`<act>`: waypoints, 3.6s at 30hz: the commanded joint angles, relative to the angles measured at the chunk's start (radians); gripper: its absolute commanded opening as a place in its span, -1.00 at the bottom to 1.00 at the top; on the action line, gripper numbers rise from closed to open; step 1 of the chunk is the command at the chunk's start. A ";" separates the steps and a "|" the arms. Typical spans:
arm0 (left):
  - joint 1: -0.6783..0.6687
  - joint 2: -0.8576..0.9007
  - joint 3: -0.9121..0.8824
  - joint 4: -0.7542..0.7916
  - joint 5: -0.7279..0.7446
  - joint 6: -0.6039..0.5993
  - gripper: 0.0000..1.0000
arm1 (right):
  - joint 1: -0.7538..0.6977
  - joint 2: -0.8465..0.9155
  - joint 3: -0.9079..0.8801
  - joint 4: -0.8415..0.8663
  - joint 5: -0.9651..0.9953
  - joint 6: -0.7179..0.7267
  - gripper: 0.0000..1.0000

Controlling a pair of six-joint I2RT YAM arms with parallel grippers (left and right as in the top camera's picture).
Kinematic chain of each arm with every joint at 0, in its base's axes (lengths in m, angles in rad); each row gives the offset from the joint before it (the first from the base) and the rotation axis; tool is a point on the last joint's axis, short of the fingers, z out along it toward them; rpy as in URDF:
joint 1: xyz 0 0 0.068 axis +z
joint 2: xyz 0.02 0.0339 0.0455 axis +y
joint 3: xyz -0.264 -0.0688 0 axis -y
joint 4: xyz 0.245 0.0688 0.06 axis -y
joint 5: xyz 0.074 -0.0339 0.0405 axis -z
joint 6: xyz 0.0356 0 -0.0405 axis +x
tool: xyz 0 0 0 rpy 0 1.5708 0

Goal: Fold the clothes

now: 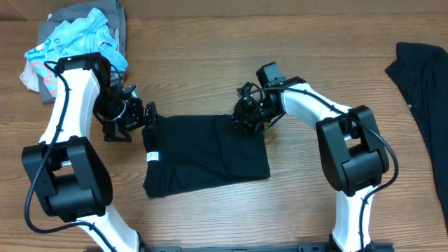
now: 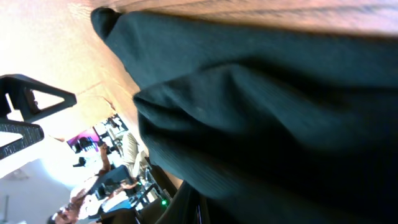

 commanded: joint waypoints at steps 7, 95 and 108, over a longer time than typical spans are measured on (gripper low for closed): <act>-0.006 -0.025 -0.006 0.000 -0.003 0.014 1.00 | -0.001 -0.104 0.034 0.016 0.064 -0.025 -0.83; -0.006 -0.025 -0.006 0.008 0.005 0.012 1.00 | 0.023 -0.207 -0.405 0.616 0.038 0.226 -0.05; -0.007 -0.025 -0.006 0.008 0.004 0.012 0.99 | 0.015 -0.160 -0.383 0.744 0.043 0.248 -0.18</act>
